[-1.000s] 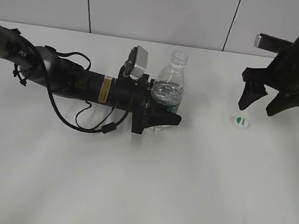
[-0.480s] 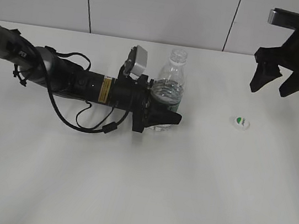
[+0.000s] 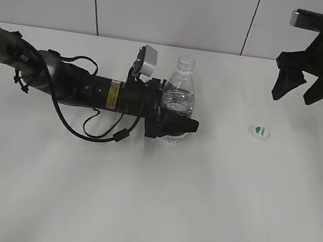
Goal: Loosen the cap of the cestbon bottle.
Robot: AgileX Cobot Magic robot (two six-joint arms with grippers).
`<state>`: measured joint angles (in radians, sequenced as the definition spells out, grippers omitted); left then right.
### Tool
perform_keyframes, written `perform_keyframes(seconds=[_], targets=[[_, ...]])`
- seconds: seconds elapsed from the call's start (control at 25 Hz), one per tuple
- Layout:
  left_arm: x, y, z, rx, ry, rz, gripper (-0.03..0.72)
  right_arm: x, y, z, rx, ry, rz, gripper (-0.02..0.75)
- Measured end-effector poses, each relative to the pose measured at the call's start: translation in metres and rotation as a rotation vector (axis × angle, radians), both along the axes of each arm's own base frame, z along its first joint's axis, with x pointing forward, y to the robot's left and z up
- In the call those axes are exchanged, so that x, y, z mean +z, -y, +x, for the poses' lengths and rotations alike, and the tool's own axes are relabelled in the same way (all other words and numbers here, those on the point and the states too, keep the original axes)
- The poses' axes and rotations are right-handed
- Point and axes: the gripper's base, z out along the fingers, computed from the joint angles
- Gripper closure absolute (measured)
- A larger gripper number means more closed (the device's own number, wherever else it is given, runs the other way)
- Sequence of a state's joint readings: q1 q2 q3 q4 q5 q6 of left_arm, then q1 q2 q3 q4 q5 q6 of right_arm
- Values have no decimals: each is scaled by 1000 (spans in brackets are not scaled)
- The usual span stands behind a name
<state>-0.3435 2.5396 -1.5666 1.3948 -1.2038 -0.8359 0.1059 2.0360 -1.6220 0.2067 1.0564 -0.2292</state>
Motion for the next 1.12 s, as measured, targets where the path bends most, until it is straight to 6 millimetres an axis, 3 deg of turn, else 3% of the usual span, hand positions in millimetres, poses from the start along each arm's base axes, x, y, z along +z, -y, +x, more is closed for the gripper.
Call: perform_keyframes(seconds=[0.84,1.12], targets=[[34,-14,7,2,-47,14,134,0,0,-1,3,-7,-5,178],[60,-14,6,-19,-25,23,134,1,0,-1,3,-6,-5,178]])
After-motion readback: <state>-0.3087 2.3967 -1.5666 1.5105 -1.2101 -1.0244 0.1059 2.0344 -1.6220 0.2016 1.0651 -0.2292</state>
